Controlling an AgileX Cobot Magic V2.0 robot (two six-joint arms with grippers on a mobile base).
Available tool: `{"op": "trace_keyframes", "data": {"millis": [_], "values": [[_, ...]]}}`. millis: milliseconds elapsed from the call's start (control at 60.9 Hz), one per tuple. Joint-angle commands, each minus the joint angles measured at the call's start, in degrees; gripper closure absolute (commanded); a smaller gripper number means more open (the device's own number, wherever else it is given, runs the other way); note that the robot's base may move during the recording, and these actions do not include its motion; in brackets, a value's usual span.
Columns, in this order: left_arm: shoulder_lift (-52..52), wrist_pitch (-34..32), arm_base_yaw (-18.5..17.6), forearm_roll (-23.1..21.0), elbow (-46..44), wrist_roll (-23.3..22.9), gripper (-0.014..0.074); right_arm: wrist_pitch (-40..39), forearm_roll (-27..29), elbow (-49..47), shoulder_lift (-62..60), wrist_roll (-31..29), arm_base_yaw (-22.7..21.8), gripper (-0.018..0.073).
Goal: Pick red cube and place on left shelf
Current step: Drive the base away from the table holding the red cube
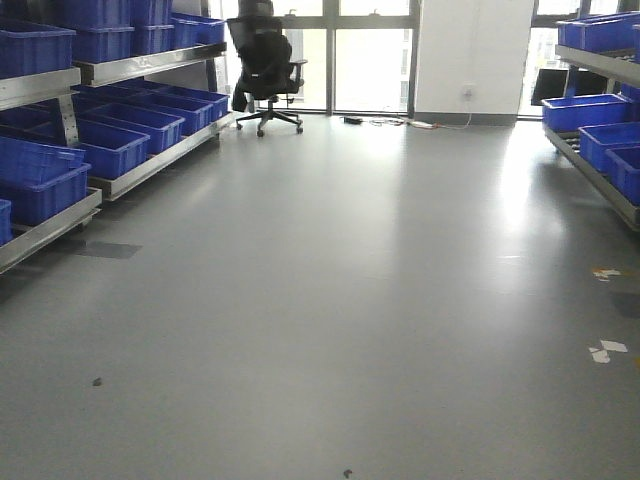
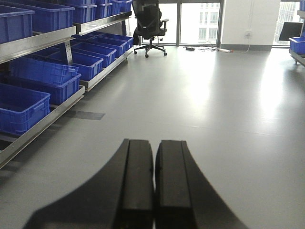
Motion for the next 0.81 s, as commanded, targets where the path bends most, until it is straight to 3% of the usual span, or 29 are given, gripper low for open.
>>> {"op": "trace_keyframes", "data": {"millis": [0,789], "values": [[-0.84,-5.03,-0.07,-0.28,1.32,-0.05,0.0495,-5.00,-1.25,-1.38,1.02,-0.60,0.14,0.0368],[-0.84,-5.03,-0.07,-0.28,1.32,-0.05,0.0495,-5.00,-1.25,-1.38,1.02,-0.60,0.14,0.0368]]}}
